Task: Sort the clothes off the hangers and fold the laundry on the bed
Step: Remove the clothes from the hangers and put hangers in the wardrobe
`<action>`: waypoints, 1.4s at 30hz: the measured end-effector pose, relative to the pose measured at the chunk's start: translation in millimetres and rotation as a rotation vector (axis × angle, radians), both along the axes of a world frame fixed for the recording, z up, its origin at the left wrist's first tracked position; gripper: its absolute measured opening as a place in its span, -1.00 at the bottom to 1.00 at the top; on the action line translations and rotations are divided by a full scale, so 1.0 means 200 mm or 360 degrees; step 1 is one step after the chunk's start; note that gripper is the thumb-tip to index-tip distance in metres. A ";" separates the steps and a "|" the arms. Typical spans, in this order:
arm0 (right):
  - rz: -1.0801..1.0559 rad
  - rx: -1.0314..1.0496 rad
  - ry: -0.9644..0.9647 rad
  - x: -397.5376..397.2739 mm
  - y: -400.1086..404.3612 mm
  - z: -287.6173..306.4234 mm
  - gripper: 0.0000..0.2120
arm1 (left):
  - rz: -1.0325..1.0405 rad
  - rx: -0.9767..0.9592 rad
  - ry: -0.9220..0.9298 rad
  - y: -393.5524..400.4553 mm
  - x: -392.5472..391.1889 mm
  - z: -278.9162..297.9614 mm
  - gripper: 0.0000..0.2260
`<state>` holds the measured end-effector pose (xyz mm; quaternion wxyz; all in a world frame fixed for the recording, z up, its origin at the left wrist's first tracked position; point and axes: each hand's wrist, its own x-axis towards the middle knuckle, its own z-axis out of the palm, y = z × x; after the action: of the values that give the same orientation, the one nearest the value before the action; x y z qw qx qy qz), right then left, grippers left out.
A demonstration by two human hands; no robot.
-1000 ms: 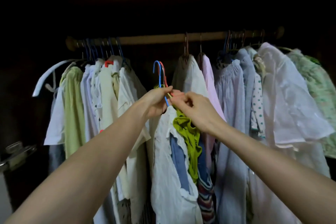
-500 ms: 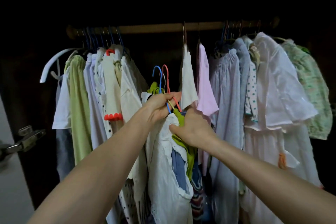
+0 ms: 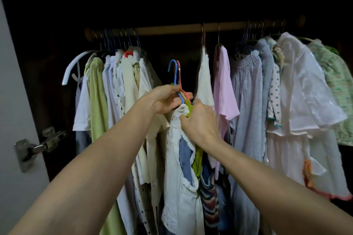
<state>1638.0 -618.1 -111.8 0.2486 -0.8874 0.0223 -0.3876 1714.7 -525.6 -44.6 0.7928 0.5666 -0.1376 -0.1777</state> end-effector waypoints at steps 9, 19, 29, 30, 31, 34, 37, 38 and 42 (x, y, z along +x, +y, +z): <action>-0.0132 -0.0038 -0.0259 0.09 -0.06 0.35 -0.77 | 0.1005 0.1946 -0.2014 0.27 0.15 -0.02 -0.75; -0.0263 0.0077 -0.0403 0.37 -0.10 0.58 -0.74 | 0.1532 0.2704 -0.2414 0.36 0.11 0.00 -0.56; -0.0245 0.0041 -0.0281 0.61 -0.10 0.59 -0.66 | 0.1689 0.2552 -0.2225 0.35 0.20 -0.04 -0.42; -0.0239 0.0059 -0.0267 0.62 -0.09 0.58 -0.63 | 0.1693 0.2550 -0.2218 0.34 0.20 -0.05 -0.42; -0.0245 0.0060 -0.0257 0.62 -0.08 0.57 -0.60 | 0.1702 0.2547 -0.2215 0.34 0.19 -0.05 -0.43; -0.0300 -0.0058 -0.0260 0.61 -0.06 0.53 -0.44 | 0.1697 0.2535 -0.2210 0.33 0.19 -0.06 -0.42; -0.0379 -0.0352 -0.0300 0.59 -0.09 0.46 -0.42 | 0.1669 0.2561 -0.2206 0.34 0.18 -0.06 -0.41; -0.0394 -0.0416 -0.0317 0.58 -0.10 0.44 -0.43 | 0.1656 0.2558 -0.2207 0.34 0.18 -0.06 -0.41; -0.0285 -0.0414 -0.0255 0.58 -0.13 0.48 -0.59 | 0.1628 0.2565 -0.2221 0.36 0.17 -0.05 -0.40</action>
<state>1754.0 -643.9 -15.2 0.0972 -0.8728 0.0310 -0.4772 1749.1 -453.4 -53.7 -0.0611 0.8669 -0.1462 0.4727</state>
